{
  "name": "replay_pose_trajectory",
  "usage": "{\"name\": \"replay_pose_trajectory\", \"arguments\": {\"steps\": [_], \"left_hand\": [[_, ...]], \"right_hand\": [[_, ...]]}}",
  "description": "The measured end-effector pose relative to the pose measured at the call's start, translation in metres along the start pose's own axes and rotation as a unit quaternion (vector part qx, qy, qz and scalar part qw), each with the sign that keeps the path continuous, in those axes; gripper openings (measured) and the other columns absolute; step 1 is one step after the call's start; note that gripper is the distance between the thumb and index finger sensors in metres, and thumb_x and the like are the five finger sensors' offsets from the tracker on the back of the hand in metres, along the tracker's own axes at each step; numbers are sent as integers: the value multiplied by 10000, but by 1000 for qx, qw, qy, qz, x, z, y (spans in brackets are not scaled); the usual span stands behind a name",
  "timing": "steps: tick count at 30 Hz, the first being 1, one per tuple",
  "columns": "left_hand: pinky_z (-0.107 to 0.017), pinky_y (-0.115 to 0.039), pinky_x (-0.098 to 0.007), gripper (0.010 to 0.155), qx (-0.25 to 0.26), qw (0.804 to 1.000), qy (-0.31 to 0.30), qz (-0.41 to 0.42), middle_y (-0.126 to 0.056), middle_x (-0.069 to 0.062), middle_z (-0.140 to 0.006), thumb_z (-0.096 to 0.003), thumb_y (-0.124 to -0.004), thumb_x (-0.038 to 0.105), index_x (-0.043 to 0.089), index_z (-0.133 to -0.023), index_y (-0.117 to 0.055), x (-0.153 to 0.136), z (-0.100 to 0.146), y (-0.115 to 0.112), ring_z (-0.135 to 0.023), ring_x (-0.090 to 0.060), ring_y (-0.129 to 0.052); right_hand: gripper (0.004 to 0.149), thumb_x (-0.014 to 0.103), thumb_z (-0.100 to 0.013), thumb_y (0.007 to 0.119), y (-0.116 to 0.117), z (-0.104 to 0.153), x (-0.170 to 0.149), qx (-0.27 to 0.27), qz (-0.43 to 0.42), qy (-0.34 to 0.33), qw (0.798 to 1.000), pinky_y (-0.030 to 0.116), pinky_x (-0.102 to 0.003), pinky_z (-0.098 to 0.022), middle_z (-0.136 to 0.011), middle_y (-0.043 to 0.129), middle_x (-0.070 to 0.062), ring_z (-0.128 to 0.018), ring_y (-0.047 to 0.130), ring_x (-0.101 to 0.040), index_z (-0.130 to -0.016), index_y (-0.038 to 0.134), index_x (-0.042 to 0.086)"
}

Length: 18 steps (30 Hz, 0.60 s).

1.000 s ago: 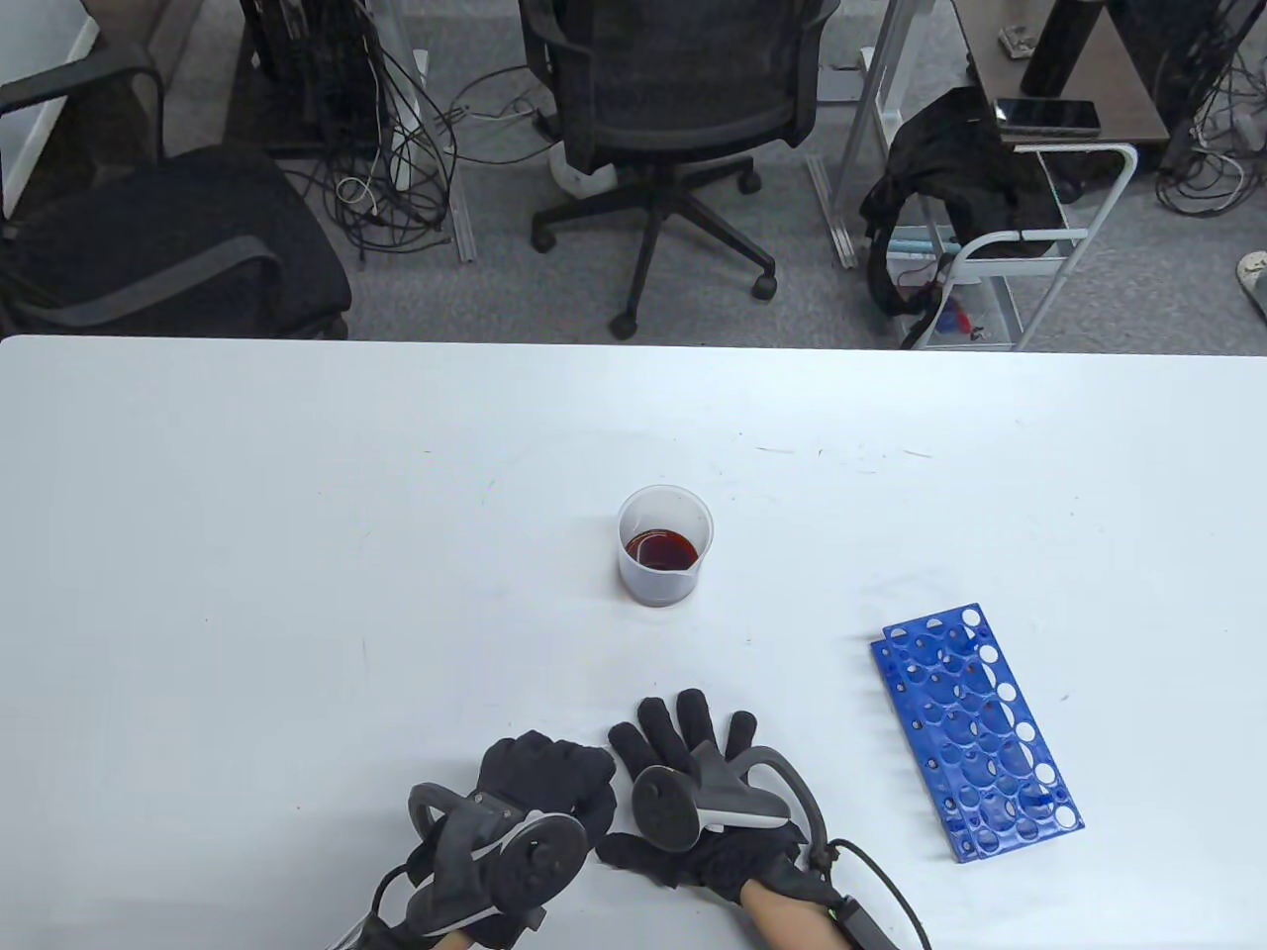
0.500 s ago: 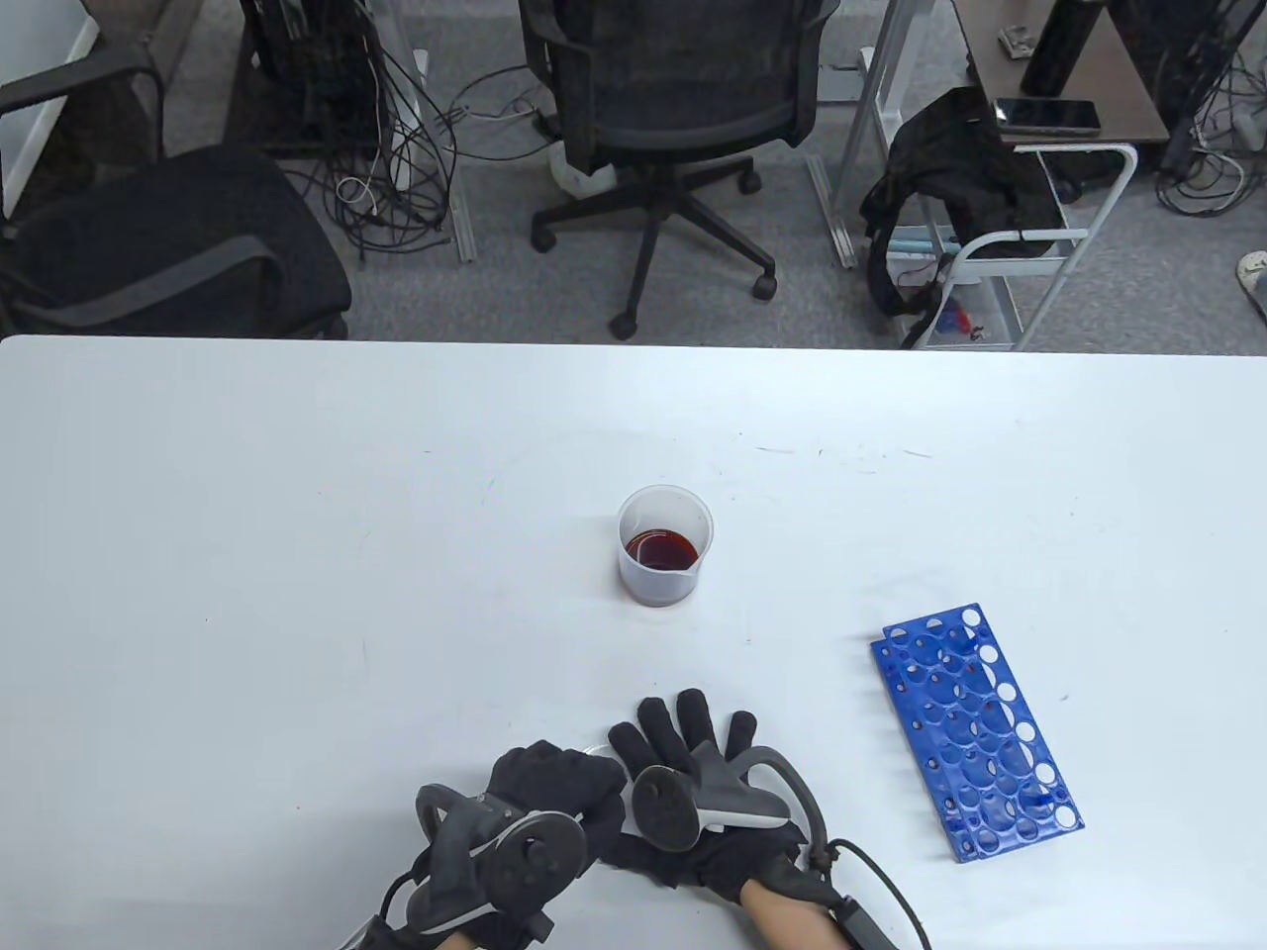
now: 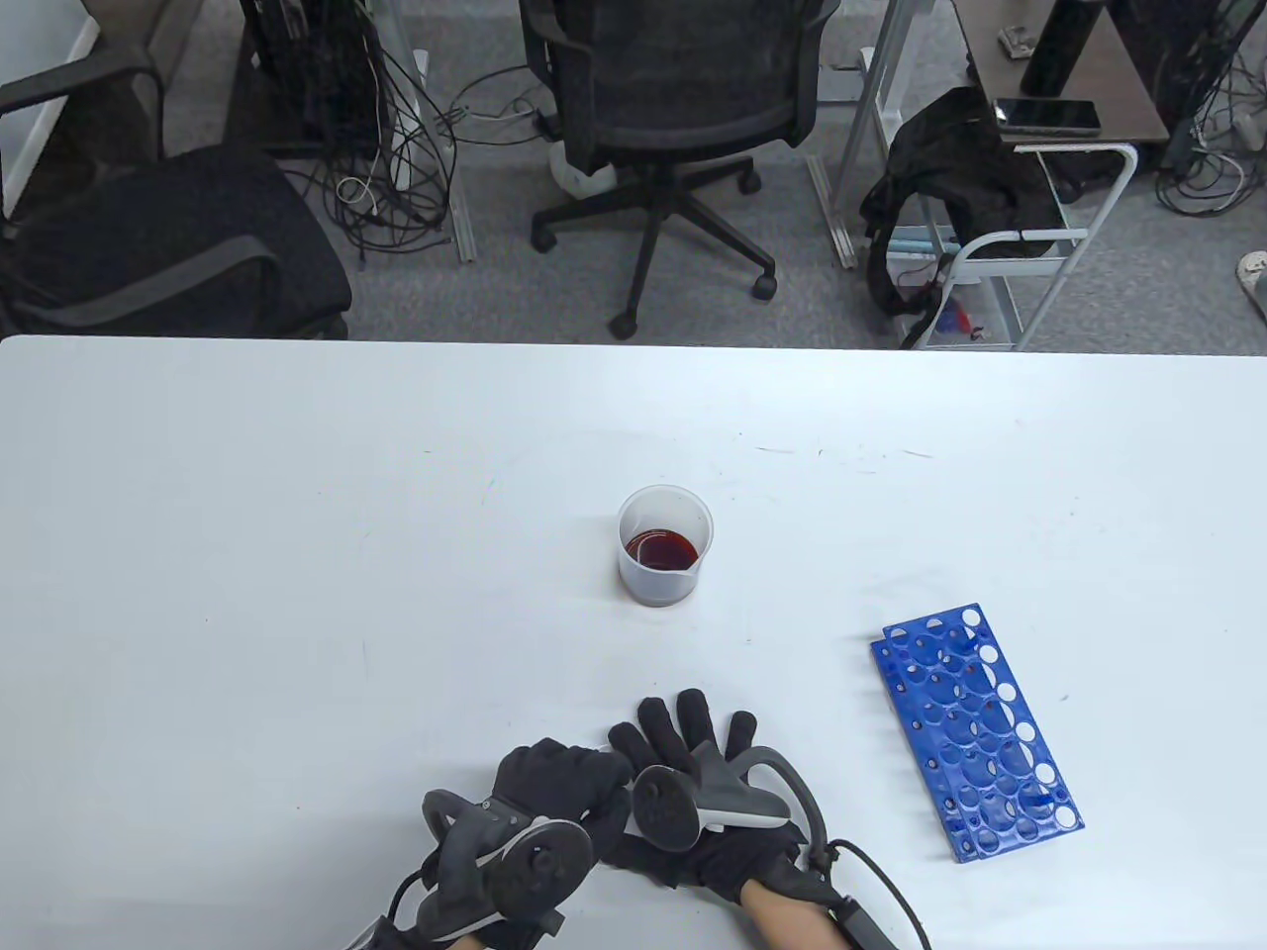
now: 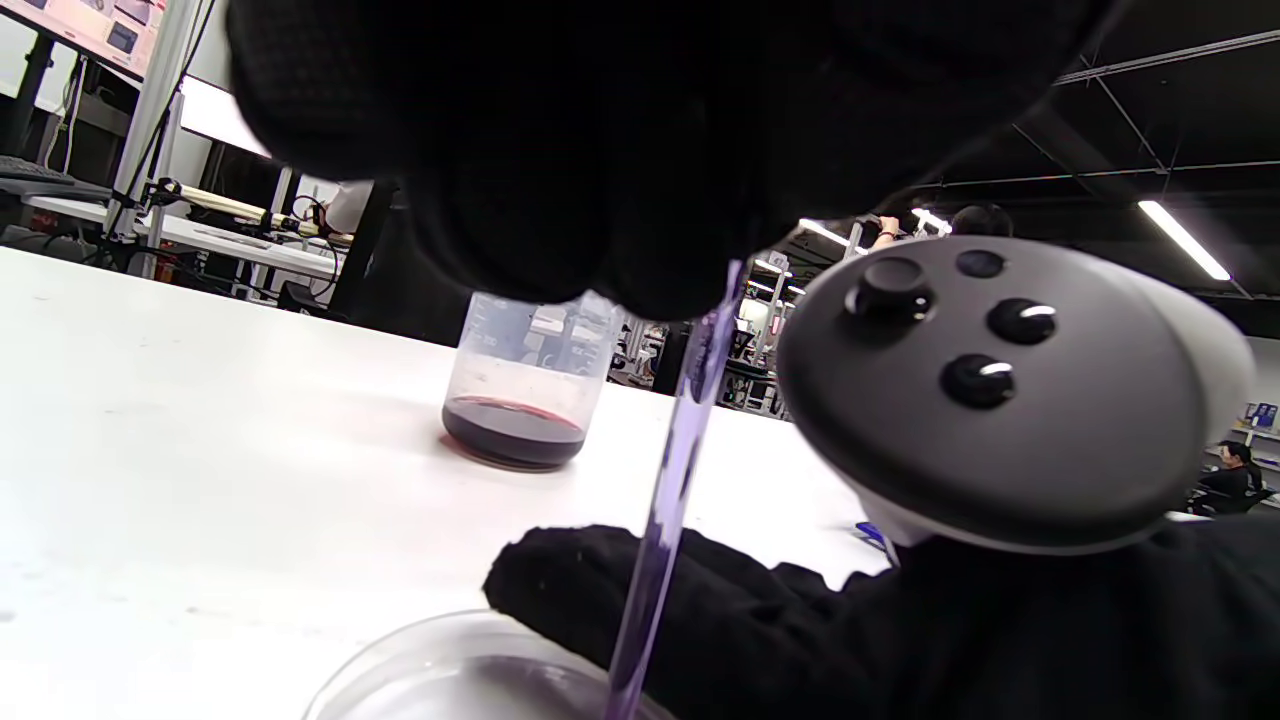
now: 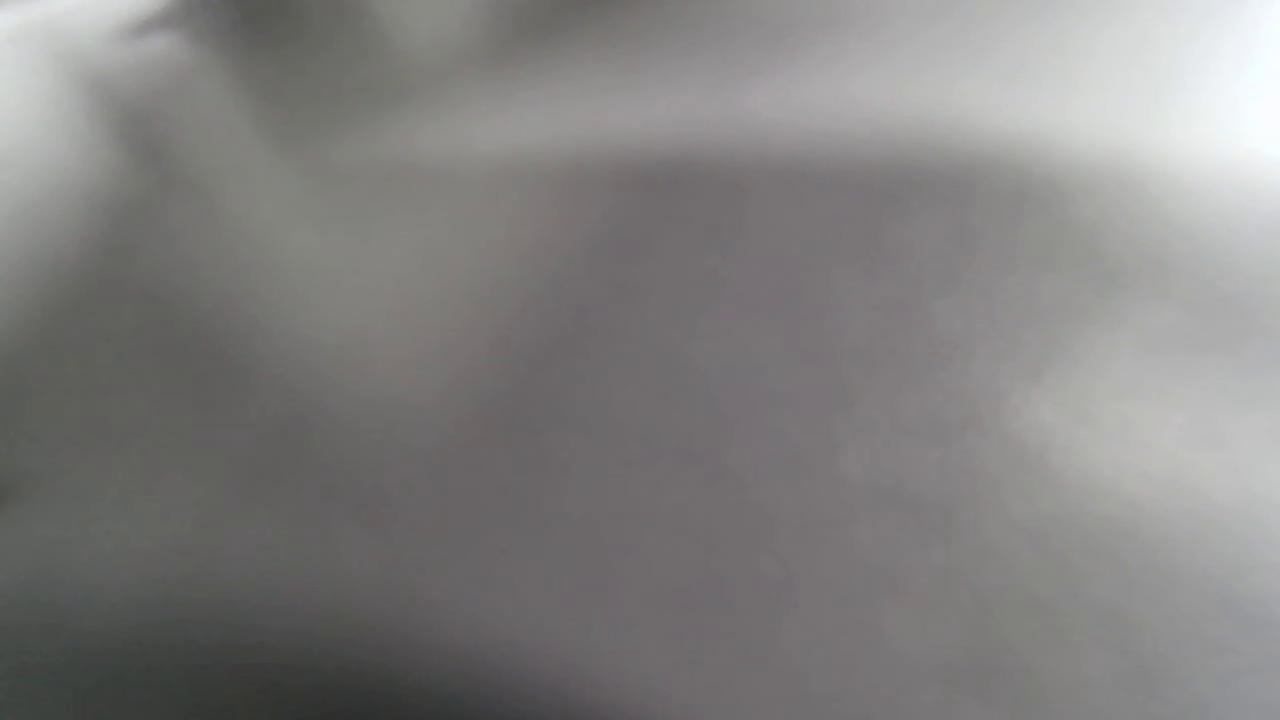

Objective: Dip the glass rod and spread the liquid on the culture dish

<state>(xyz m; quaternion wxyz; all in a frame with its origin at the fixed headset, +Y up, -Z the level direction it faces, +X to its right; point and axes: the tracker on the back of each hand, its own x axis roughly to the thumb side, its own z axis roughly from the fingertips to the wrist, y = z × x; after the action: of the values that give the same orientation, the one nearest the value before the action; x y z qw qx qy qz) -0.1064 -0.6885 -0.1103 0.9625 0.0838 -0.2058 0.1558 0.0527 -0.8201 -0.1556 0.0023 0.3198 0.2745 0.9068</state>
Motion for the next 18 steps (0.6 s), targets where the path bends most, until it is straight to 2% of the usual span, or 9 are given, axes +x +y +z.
{"name": "replay_pose_trajectory", "arguments": {"steps": [15,18], "left_hand": [[-475,-926,-415,378,2,1000,6,-9,-1056,6,-686,-481,-877,465,225,-767,-939,0,-2,1,-553,-276,-1080],[-478,-925,-414,376,6,1000,7,-10,-1056,9,-685,-481,-879,466,226,-764,-942,-1,-4,11,-555,-275,-1080]], "right_hand": [[1014,776,-542,332,0,0,0,0,0,0,1000,21,-860,-544,-1071,-254,-255,-921,-206,-600,-1034,-259,115],[1014,777,-542,332,0,0,0,0,0,0,1000,21,-860,-544,-1071,-254,-255,-920,-206,-600,-1034,-258,115]]}}
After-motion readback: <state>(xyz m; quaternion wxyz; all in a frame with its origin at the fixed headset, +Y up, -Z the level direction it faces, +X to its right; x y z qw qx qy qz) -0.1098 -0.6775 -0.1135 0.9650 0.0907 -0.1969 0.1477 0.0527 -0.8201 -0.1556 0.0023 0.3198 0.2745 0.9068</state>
